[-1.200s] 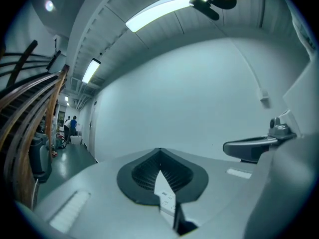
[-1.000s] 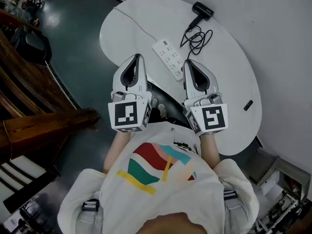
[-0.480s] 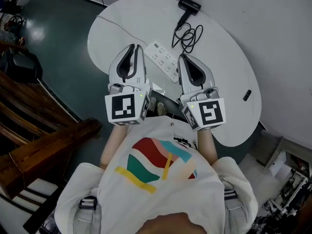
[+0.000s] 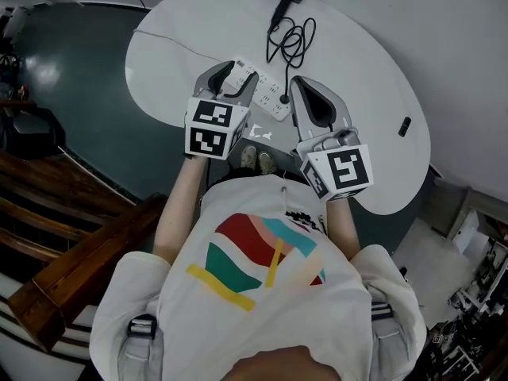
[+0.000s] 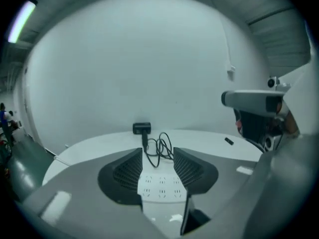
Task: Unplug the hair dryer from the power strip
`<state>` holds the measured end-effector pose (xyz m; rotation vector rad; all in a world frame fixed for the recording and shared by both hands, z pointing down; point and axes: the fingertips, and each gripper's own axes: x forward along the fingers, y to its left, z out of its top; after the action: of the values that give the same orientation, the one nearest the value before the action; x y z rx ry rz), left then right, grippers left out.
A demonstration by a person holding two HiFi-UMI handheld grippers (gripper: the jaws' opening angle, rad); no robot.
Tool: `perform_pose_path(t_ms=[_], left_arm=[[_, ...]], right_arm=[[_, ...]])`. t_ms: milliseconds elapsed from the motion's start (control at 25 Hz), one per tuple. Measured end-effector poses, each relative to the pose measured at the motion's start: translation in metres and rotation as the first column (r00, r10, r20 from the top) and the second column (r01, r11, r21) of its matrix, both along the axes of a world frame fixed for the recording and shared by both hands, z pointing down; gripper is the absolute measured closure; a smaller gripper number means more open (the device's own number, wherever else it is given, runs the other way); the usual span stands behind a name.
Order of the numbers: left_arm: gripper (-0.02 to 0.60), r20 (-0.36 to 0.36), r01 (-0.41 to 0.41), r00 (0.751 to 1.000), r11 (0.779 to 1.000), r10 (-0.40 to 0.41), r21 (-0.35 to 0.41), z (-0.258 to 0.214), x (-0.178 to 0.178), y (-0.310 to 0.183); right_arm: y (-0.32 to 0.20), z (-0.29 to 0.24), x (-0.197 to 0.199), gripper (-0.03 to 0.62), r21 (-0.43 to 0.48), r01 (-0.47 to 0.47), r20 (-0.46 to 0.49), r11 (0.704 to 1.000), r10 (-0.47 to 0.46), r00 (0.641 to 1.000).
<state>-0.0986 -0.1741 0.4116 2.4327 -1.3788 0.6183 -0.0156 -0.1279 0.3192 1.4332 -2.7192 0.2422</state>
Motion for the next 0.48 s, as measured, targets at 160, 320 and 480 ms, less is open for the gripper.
perform_pose_path(t_ms=[160, 320, 480], left_arm=[[0.416, 0.059, -0.096, 0.992, 0.979, 0.108, -0.181, 0.063, 0.015, -0.006], [0.383, 0.099, -0.138, 0.98, 0.947, 0.174, -0.291, 0.102, 0.023, -0.008], [0.383, 0.128, -0.172, 0.963, 0.908, 0.237, -0.383, 0.136, 0.029, -0.009]], right_arm=[[-0.001, 0.012, 0.011, 0.582, -0.023, -0.027, -0.01, 0.999, 0.026, 1.0], [0.002, 0.026, 0.026, 0.582, -0.064, -0.087, -0.022, 0.994, 0.085, 0.996], [0.003, 0.036, 0.039, 0.582, -0.094, -0.123, -0.038, 0.988, 0.12, 0.992]])
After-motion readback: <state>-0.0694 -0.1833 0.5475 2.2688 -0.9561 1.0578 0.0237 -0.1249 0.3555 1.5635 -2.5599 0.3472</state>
